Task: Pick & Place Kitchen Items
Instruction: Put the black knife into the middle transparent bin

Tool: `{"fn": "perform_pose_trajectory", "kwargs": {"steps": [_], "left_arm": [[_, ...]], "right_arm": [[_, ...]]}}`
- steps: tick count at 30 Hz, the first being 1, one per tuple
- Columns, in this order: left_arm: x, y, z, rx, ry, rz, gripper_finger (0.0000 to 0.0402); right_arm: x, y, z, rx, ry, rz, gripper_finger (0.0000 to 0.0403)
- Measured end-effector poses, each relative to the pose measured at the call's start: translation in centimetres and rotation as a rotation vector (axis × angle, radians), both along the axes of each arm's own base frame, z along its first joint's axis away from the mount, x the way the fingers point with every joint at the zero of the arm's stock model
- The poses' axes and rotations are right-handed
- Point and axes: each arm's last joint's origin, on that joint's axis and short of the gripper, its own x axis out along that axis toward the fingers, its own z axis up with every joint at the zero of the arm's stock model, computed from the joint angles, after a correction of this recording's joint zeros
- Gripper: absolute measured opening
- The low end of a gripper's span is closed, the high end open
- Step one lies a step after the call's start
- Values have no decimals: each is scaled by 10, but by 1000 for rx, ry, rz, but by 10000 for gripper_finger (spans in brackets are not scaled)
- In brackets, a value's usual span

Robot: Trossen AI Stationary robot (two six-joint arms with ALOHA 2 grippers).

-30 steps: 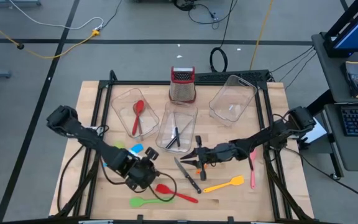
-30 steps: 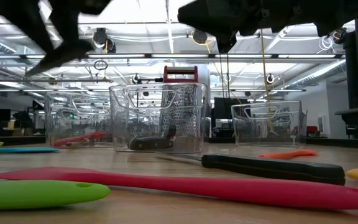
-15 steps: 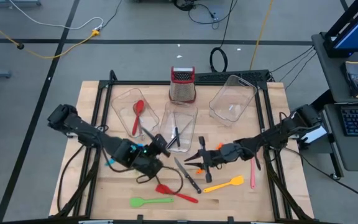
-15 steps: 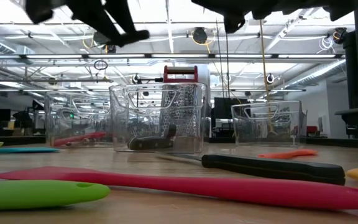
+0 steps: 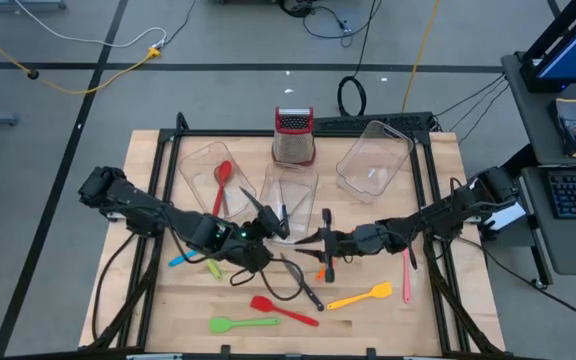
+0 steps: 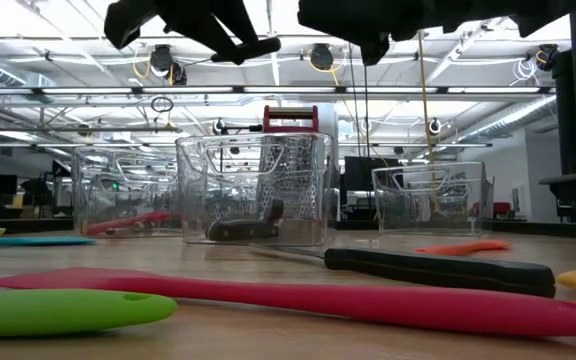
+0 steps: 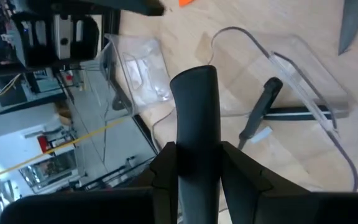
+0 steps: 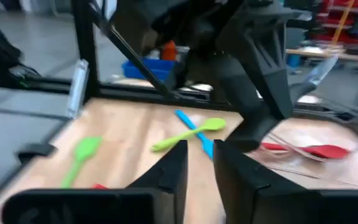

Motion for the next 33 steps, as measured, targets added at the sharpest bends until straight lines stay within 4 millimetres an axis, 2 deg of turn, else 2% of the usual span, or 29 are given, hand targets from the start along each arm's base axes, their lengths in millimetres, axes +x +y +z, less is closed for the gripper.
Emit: {"fn": "perform_pose_trajectory", "kwargs": {"steps": [6, 8, 14, 17, 22, 29, 33], "left_arm": [[-2, -14, -5, 41, 5, -27, 73], [-1, -20, -8, 66, 19, -51, 45], [6, -34, -31, 199, 85, -98, 9], [12, -35, -42, 220, 110, -103, 1], [21, -20, -50, 243, 120, -14, 3], [22, -15, -47, 194, 74, 40, 5], [11, -17, -37, 51, -5, 135, 3]], "right_arm": [[2, -17, 5, 167, 11, 18, 150], [4, -25, 4, 264, 38, 29, 179], [6, -49, -4, 499, 175, 72, 239], [6, -53, -4, 500, 179, 67, 246], [7, -55, -4, 472, 165, 42, 241], [6, -55, -7, 436, 197, 45, 234], [4, -55, -9, 409, 222, 45, 233]]}}
